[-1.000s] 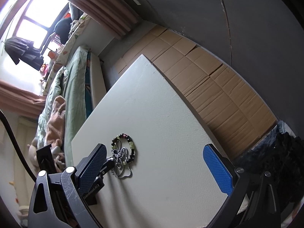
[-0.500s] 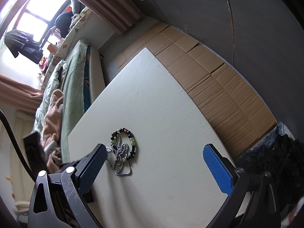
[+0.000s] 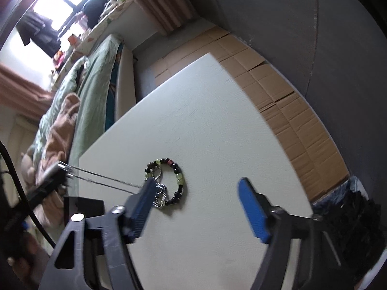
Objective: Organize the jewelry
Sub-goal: 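Lift the silver necklace with the left tool while the right tool grasps the black-and-green bead bracelet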
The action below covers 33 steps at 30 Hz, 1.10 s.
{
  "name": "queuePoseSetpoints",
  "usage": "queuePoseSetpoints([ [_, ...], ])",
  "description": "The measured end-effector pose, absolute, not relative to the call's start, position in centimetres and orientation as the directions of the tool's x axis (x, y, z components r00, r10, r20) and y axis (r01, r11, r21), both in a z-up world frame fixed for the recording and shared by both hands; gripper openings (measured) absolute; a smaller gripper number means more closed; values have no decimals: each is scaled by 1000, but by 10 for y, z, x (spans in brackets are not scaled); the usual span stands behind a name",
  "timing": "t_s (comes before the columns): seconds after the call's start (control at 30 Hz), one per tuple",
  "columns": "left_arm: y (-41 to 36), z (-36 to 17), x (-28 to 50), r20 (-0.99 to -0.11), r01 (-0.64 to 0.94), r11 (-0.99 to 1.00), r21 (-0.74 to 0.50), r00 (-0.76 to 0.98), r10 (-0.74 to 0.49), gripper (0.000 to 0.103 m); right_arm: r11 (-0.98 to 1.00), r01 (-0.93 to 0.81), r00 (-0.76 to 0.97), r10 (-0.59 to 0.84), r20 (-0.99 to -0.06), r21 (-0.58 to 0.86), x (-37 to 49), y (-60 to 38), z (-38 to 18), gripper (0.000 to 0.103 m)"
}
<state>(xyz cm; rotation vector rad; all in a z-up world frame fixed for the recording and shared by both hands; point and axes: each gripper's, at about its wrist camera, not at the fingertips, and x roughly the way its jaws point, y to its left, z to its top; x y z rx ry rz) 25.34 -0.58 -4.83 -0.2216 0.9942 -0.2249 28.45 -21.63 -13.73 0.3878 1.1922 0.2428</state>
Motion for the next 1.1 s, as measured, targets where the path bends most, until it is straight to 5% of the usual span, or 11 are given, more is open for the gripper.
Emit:
queuePoseSetpoints([
  [0.27,13,-13,246,-762,74,958,-276,591,-265,30,942,-42,316,330,-890,334,297,-187,-150,40],
  [0.5,22,25,229,-728,73,965,-250,643,-237,30,977,-113,341,207,-917,179,297,-160,-154,36],
  [0.6,25,44,222,-712,72,970,-233,666,-221,30,986,-159,363,106,-926,50,291,-148,-153,10],
  [1.1,29,133,185,-622,80,986,-148,768,-156,30,959,-172,430,280,-858,226,266,-166,-109,9],
])
